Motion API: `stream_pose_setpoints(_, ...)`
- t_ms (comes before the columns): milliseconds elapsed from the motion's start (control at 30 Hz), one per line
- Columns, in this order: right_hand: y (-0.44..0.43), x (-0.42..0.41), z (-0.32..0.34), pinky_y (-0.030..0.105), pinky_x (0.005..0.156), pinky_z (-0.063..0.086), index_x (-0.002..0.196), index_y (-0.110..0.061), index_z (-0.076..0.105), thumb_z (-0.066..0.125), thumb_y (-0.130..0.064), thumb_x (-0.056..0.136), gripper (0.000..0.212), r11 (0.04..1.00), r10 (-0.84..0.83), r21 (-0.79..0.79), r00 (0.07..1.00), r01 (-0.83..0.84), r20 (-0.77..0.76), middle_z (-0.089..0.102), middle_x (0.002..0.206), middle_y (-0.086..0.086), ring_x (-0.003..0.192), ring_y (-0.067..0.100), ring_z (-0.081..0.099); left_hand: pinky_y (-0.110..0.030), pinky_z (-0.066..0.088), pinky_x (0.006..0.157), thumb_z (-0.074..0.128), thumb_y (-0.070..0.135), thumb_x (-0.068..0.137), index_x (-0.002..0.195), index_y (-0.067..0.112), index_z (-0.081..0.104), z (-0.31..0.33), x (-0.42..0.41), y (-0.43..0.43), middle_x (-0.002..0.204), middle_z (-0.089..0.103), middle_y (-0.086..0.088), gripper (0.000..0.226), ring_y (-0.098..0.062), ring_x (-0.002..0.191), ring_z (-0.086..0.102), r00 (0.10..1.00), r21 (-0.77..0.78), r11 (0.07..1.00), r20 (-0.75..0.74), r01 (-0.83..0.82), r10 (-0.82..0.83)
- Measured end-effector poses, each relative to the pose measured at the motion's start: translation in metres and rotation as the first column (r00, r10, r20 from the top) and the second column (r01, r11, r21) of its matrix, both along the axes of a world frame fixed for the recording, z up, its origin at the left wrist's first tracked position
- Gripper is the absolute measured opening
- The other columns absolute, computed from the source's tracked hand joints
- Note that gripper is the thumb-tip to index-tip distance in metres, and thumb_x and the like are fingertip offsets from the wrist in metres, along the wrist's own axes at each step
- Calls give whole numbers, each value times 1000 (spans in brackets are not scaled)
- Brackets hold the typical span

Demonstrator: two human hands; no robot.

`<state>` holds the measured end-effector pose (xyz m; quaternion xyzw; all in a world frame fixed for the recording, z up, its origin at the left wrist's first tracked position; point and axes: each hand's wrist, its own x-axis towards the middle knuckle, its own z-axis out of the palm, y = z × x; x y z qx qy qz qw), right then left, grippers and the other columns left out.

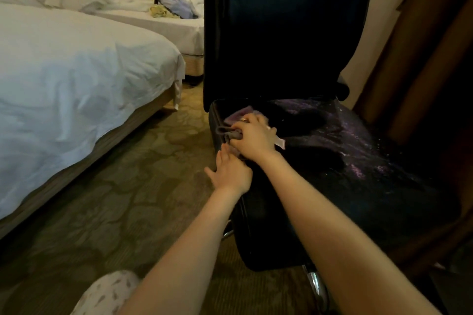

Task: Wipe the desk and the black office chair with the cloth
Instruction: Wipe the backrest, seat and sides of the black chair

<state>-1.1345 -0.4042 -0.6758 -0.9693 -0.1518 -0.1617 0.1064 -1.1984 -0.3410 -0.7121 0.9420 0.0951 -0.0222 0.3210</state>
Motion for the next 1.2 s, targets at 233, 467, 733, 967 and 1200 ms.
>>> stream_pose_setpoints(233,-55,36,-7,51,103,30,134,-32,49,60,-39,85,51,983,-155,84,984,162,-87,33,145,6,134,31,23,-55,1,113,21,26,102,150,7,-4,2,3,-5,159,-5,-4,57,-21,146,-1,999,124,992,20,-28,25)
stream_pose_setpoints(467,-136,50,5,61,101,25,132,-17,53,57,-33,89,46,895,-427,64,890,441,-162,35,138,18,128,39,26,-54,0,114,23,27,100,149,2,-2,5,-4,-9,158,-2,-11,61,-24,146,0,998,218,976,68,-15,0)
stream_pose_setpoints(733,24,43,19,45,98,34,130,-31,53,59,-41,85,46,997,-43,72,997,38,67,40,138,3,130,28,30,-56,5,112,27,27,98,148,0,-1,3,0,-10,158,2,-13,63,-24,146,1,999,340,940,42,-15,0)
stream_pose_setpoints(967,27,77,-7,51,102,31,130,-36,52,57,-42,86,45,994,-102,31,993,104,-56,36,141,4,132,30,27,-56,3,112,24,25,98,149,2,-1,3,3,-5,158,-3,-12,61,-23,146,0,1000,308,951,25,4,-13)
stream_pose_setpoints(1200,-118,106,2,60,105,23,137,-21,46,53,-32,91,48,915,-389,32,900,402,-197,25,145,18,134,41,20,-52,1,114,21,30,99,150,4,4,1,-5,-5,158,1,-10,59,-23,146,1,994,225,974,111,-25,0)
